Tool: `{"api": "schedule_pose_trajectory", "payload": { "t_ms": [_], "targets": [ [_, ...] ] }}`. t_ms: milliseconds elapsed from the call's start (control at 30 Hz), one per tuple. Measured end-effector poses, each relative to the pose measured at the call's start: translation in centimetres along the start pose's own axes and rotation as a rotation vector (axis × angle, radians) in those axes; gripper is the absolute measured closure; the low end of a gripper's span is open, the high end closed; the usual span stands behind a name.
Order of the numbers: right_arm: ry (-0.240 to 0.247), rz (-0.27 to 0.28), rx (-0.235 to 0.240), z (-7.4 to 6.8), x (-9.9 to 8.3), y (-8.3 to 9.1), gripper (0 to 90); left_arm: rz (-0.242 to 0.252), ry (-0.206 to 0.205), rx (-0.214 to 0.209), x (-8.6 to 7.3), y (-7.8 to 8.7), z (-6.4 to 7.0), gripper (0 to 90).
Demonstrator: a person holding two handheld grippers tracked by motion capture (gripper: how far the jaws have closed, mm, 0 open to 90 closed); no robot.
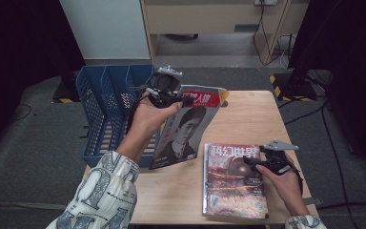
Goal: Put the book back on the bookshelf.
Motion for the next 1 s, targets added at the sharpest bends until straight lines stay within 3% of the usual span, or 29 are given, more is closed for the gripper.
{"api": "schedule_pose_trajectory", "payload": {
  "t_ms": [233,433,700,1000],
  "targets": [
    [-0.045,-0.011,-0.055,1.5,-0.5,0.5,14.7,0.038,0.031,0.052,0.3,2.5,-0.6,86.4],
    [-0.066,-0.040,-0.086,2.5,-1.2,0.5,14.7,0.049,0.029,0.083,0.1,4.8,-1.5,86.4],
    [-0.077,-0.044,-0.105,2.7,-1.3,0.6,14.7,0.085,0.061,0.118,-0.3,8.4,-3.3,86.4],
    [-0.089,-0.051,-0.128,3.2,-1.6,0.9,14.6,0.106,0.089,0.153,-0.7,10.7,-5.1,86.4]
  ]
}}
Point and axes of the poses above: each handheld gripper's, and its own axes: y roughly backward along the jaws, x roughly out of its top, z roughly to its right, the point moved 6 cm from there along -y, roughly forward along the jaws, and after that the axes turned 7 degrees about y, right-handed, at the moved point
